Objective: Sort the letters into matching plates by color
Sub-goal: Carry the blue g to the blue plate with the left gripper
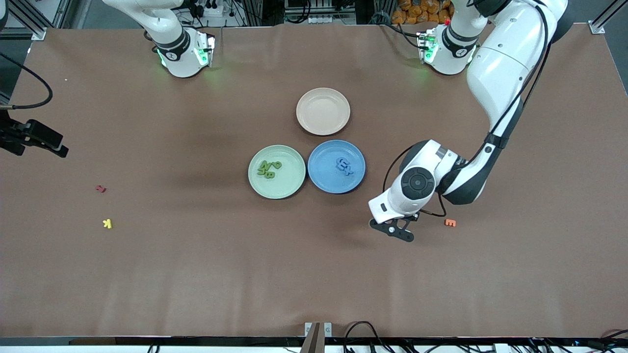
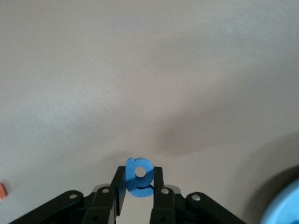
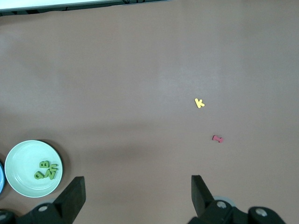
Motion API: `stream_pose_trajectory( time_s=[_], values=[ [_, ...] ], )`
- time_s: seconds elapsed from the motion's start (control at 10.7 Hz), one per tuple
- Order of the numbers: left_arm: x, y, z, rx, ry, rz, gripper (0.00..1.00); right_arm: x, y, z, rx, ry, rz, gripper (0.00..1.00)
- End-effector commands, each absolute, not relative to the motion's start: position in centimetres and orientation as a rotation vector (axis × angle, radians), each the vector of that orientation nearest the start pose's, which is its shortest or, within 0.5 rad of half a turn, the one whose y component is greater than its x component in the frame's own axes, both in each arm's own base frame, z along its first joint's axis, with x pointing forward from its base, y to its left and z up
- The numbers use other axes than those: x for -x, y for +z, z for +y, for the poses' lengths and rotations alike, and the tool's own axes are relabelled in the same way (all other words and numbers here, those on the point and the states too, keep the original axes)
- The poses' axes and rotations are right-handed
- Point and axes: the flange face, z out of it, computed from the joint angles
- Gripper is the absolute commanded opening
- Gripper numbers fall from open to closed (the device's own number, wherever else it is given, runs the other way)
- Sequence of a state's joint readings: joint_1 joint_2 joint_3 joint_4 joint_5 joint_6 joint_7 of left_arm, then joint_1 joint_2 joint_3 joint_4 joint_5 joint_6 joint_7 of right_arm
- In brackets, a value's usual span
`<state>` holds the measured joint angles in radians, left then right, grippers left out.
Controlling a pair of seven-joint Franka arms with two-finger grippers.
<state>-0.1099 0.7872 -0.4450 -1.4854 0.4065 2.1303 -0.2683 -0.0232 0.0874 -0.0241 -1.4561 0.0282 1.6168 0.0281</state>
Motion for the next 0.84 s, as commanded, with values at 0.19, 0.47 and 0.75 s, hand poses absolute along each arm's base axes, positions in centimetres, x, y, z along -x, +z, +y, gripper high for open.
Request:
stream_pose_trajectory(
  time_s=[0.19, 0.47, 0.75],
  values=[
    [-59.5, 25.4, -36.7, 3.041, 0.14, 0.526, 0.0, -58.7, 63.3, -2.5, 3.114, -0.117, 0.139, 1.0],
    [-55.9, 25.4, -41.0, 3.012, 0.196, 0.478, 0.0, -58.7, 63.3, -2.5, 3.116, -0.117, 0.136, 1.0],
    [-52.5, 26.1, -44.4, 3.009, 0.26, 0.438, 0.0, -58.8, 63.1, -2.5, 3.116, -0.113, 0.139, 1.0]
  ],
)
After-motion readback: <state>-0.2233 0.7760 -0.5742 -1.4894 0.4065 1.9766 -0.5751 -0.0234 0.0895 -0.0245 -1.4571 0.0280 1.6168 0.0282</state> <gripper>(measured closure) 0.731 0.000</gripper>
